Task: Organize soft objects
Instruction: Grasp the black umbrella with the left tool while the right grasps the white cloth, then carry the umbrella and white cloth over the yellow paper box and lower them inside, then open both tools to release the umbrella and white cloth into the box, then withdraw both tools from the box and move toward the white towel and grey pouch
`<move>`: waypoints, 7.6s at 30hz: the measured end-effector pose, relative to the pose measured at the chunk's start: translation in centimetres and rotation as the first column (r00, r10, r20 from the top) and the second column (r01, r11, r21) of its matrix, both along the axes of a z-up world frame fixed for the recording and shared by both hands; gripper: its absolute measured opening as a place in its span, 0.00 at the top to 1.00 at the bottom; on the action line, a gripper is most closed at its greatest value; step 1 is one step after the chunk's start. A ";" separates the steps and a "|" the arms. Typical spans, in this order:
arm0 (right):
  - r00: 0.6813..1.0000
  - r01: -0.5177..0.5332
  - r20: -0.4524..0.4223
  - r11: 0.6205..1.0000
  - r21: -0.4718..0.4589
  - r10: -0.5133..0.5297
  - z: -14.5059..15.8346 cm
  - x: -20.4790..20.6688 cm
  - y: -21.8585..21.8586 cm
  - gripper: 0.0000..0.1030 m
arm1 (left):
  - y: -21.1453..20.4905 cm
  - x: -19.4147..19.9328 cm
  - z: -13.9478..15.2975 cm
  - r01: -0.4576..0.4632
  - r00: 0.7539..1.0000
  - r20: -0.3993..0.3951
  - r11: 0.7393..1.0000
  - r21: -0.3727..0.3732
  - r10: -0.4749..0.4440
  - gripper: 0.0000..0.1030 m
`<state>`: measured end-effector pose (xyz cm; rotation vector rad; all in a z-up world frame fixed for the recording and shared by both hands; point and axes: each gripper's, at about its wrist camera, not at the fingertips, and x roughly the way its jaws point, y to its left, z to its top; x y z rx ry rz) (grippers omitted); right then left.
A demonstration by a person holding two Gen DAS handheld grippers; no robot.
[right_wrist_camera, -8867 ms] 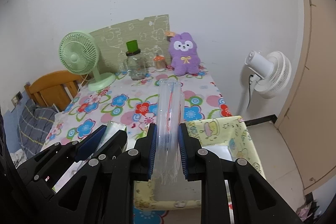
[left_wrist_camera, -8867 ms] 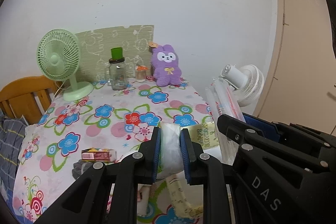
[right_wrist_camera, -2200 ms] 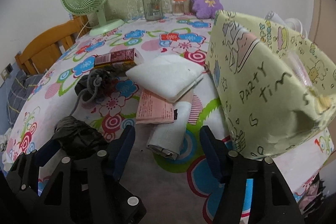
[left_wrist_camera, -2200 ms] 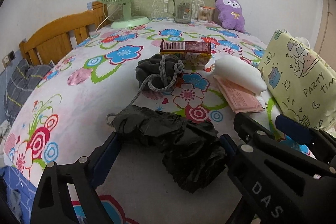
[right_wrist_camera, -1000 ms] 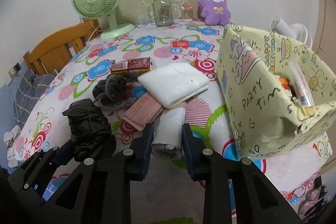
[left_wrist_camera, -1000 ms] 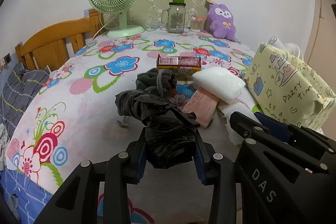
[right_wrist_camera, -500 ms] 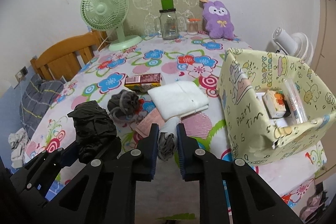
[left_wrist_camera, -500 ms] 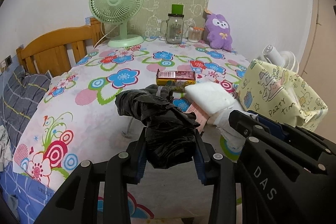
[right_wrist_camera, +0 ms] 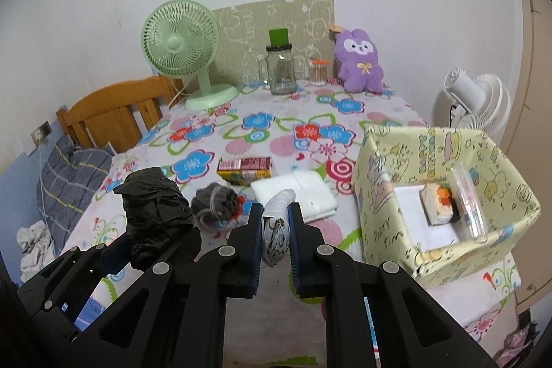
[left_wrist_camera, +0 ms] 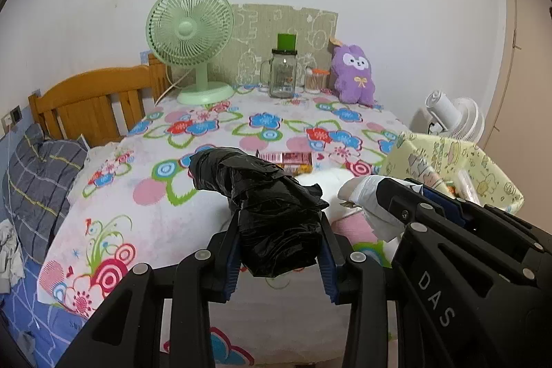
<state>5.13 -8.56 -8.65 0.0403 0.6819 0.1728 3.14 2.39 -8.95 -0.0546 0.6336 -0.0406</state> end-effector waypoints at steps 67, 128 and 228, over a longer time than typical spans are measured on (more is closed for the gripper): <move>0.990 0.076 0.119 0.997 0.020 -0.078 7.3 2.0 -9.5 0.84 | -9.5 2.8 6.7 0.073 0.992 0.101 0.997 -0.002 -0.073 0.62; 0.974 0.222 -0.056 0.975 0.014 -0.221 0.3 4.4 -21.7 0.62 | -22.1 6.1 0.4 0.302 0.947 -0.108 0.953 -0.023 -0.302 0.17; 0.999 0.017 0.049 0.999 -0.048 -0.015 0.2 1.9 0.4 0.05 | -0.2 2.2 0.1 0.046 0.999 0.013 0.998 0.051 -0.046 0.01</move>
